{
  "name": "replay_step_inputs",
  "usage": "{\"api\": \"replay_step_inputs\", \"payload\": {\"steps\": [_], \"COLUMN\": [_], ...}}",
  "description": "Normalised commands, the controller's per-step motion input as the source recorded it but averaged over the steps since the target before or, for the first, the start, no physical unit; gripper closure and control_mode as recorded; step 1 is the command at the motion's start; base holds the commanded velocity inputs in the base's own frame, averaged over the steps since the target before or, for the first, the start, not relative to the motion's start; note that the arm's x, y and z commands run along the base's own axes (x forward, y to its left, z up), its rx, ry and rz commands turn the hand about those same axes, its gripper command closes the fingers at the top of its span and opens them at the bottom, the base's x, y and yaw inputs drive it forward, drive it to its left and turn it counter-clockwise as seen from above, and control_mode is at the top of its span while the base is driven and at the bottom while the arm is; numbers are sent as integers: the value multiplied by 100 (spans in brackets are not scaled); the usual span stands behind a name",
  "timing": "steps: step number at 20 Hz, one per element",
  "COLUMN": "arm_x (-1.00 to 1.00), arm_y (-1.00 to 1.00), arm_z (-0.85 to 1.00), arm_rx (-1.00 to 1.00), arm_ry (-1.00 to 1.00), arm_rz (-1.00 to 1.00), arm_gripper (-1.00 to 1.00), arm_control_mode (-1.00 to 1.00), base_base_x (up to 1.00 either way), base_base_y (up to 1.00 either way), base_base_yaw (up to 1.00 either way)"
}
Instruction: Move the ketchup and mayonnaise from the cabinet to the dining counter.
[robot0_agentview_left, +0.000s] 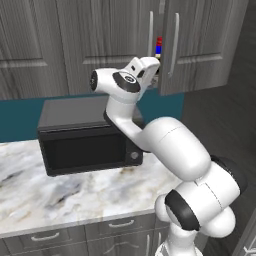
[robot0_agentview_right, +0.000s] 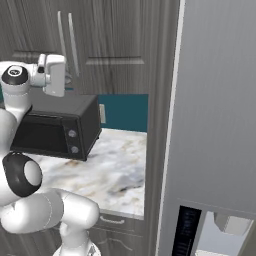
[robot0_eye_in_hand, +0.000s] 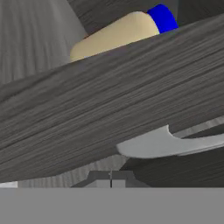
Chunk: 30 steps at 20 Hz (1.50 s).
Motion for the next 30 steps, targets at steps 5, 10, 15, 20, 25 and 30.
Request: {"api": "replay_step_inputs", "payload": {"steps": [5, 10, 15, 20, 25, 30], "arm_x": [1, -22, -97, -100, -100, -100], "arm_y": [-54, -73, -74, -95, -100, -100], "arm_z": [0, 0, 0, 0, 0, 0], "arm_rx": [0, -2, -3, 0, 0, 0], "arm_ry": [0, 0, -4, -2, -8, -15], "arm_rz": [-6, -8, -19, -24, -18, -13], "arm_gripper": [100, 100, 100, 100, 100, 100], "arm_control_mode": [-100, -100, -100, -100, -100, -100], "base_base_x": [0, 0, 0, 0, 0, 0], "base_base_y": [0, 0, 0, 0, 0, 0], "base_base_yaw": [0, 0, 0, 0, 0, 0]}}
